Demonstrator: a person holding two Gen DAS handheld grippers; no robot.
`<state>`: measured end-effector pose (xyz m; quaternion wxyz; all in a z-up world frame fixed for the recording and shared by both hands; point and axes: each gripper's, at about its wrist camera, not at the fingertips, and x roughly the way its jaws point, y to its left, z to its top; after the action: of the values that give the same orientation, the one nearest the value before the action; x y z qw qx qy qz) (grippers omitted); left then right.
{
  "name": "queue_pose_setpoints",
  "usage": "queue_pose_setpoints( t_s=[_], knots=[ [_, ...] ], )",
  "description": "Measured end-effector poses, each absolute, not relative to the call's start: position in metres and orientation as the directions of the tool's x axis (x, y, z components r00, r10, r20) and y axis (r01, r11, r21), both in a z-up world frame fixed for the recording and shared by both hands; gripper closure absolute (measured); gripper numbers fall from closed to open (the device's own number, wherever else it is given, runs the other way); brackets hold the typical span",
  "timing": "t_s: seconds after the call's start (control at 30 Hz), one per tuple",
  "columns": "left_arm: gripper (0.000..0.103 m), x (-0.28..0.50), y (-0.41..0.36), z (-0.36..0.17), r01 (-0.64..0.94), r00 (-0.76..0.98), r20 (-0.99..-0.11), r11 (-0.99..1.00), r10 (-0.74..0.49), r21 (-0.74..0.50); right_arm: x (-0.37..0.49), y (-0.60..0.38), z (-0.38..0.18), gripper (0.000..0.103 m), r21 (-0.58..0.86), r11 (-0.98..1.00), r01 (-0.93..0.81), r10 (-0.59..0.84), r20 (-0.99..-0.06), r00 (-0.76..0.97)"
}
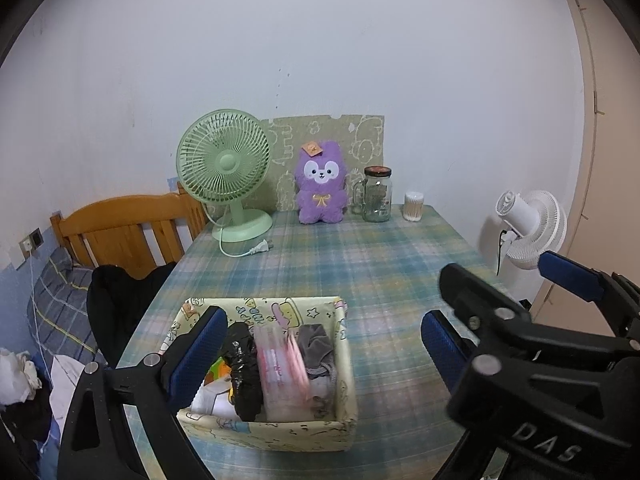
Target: Organize soft objects
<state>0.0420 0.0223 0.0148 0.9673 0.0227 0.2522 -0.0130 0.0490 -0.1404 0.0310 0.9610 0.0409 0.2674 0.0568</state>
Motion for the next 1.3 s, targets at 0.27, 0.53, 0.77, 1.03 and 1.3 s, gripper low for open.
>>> queue_pose_setpoints(
  t_s=[0.27,0.53,0.77,1.03,1.3],
  knots=[
    [0.004,0.03,0.01,0.025,0.033,0.887,-0.462,0.998,-0.008,0.046,0.032,-0.169,0.042,0.008,0.103,0.994,-0.048,0.092,-0.477,0.874],
    [0.003,0.02,0.01,0.032,-0.002,0.9,-0.434,0.999,0.023,0.047,0.016,-0.184,0.051,0.008,0.087,0.995,-0.039,0.074,-0.449,0.89],
    [0.0,0.012,0.014,0.031,-0.018,0.906,-0.422,0.999,0.035,0.045,0.007,-0.189,0.05,0.007,0.086,0.996,-0.022,0.058,-0.445,0.894],
    [0.0,0.009,0.017,0.032,-0.02,0.909,-0.415,0.999,0.032,0.034,0.004,-0.191,0.052,0.006,0.088,0.996,-0.013,0.05,-0.438,0.898],
    [0.0,0.009,0.019,0.034,-0.028,0.912,-0.408,0.999,0.037,0.029,0.004,-0.189,0.054,0.006,0.088,0.996,-0.019,0.055,-0.429,0.902]
  ],
)
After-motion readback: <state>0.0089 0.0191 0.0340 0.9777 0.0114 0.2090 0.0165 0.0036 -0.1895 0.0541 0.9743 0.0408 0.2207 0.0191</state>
